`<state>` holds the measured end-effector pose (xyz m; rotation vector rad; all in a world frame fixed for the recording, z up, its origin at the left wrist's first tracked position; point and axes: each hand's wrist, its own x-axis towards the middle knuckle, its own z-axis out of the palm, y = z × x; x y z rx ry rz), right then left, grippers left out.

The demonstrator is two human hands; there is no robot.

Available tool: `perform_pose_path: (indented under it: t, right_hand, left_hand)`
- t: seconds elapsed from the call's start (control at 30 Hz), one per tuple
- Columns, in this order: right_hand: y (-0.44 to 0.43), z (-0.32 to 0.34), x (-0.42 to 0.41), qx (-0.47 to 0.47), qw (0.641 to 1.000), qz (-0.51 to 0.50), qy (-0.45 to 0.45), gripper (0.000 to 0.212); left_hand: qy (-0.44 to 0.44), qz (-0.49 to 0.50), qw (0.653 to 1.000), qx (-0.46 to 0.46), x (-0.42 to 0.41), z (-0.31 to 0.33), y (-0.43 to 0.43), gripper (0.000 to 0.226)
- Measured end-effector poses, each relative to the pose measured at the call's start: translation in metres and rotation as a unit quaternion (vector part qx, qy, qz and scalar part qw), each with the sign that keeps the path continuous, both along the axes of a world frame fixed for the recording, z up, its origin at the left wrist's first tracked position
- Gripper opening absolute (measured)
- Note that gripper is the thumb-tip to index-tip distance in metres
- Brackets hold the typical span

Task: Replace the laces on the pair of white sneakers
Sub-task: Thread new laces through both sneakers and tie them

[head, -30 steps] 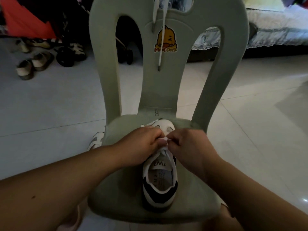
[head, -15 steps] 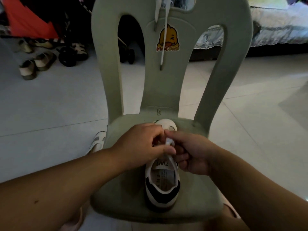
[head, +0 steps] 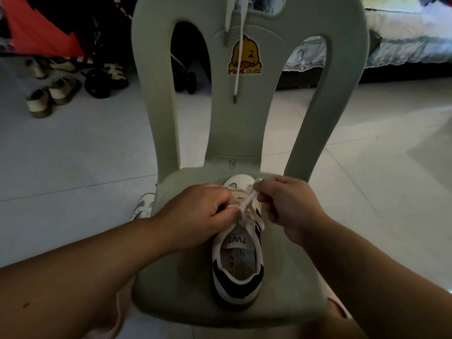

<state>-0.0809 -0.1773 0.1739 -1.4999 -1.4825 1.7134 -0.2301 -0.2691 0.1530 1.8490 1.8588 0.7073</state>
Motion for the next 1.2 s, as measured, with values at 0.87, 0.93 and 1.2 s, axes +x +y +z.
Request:
perform_pose_path:
  t: [0.87,0.93,1.2]
  right_hand:
    - [0.02,-0.008,0.009,0.048,0.993,0.07,-0.081,0.019]
    - [0.025,-0.008,0.014,0.066,0.988,0.073,-0.118,0.018]
    - [0.03,-0.001,0.016,0.106,0.984,0.064,-0.127,0.018]
  left_hand:
    - [0.11,-0.027,0.978,-0.175,-0.034,-0.006,-0.01,0.049]
    - [0.134,-0.032,0.972,-0.191,-0.038,-0.008,-0.009,0.049]
    - [0.004,0.052,0.987,-0.15,-0.033,0.001,-0.003,0.034]
